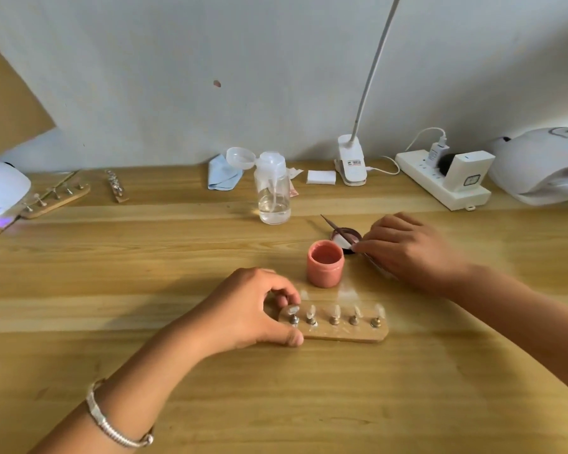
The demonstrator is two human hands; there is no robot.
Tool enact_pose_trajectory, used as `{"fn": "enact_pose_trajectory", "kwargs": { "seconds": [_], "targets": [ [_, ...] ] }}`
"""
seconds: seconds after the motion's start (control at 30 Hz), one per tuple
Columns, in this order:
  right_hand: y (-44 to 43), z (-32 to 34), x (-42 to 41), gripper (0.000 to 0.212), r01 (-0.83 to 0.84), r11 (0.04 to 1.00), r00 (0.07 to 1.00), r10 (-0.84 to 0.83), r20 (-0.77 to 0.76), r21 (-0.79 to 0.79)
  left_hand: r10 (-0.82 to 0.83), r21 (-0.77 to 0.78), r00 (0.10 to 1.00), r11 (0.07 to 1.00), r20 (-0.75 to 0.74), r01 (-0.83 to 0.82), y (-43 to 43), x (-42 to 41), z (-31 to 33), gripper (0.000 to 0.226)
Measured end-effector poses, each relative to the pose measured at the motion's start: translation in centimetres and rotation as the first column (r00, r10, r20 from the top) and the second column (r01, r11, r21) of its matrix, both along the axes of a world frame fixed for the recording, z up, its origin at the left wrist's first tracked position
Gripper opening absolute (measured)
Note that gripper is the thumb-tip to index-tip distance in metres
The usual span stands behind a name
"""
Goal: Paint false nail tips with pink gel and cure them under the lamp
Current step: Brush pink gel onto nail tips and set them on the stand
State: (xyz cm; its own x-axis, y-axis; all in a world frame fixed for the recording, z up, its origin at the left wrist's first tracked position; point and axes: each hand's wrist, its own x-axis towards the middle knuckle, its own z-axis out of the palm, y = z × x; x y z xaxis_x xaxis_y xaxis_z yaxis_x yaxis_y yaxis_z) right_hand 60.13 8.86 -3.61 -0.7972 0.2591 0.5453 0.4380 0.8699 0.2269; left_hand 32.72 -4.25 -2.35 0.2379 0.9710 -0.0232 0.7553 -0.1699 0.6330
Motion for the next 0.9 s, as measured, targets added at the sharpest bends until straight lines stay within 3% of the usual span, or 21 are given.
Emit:
{"fn": "enact_pose_trajectory", "kwargs": {
  "seconds": [0.13,0.2,0.3,0.47,0.53,0.6,0.73,0.9],
  "targets": [
    [0.0,0.3,0.0,0.023,-0.019,0.999,1.0,0.02,-0.017,0.029,-0.007,0.014,0.998,1.0,0.065,0.006,0.1,0.4,-0.2,0.045],
    [-0.2,0.0,-0.5,0.016,0.026,1.0,0.991,-0.026,-0.13,0.0,-0.015,-0.007,0.99,1.0,0.139,0.016,0.2,0.3,-0.5,0.046],
    [-0.7,-0.2,-1.4,0.014,0.053,0.984,0.922,-0.113,-0.371,-0.168,-0.005,-0.036,0.964,0.999,0.265,0.015,0.4,0.1,-0.9,0.051],
    [-2.5,1.3,-2.2,0.013,-0.078,0.926,0.656,-0.231,-0.719,-0.37,-0.044,-0.007,0.934,0.999,0.355,0.05,0.2,0.0,-1.0,0.037],
    [-3.5,2.3,-2.6,0.016,-0.181,0.891,0.516,-0.274,-0.812,-0.416,-0.046,-0.02,0.912,0.998,0.407,0.059,0.0,0.2,-1.2,0.03],
    [-4.5,3.4,-3.1,0.017,-0.292,0.85,0.435,-0.29,-0.852,-0.438,-0.031,-0.006,0.907,0.999,0.42,0.037,-0.1,0.5,-1.3,0.024],
    [-6.1,4.8,-3.9,0.013,-0.349,0.793,0.485,-0.303,-0.82,-0.499,-0.006,0.077,0.93,0.997,0.367,-0.023,-0.1,0.8,-1.7,0.018],
    [-7.0,3.6,-4.5,0.003,-0.172,0.821,0.64,-0.328,-0.695,-0.545,-0.037,0.282,0.98,0.959,0.196,-0.02,-0.6,1.0,-1.8,0.016]
  ]
}}
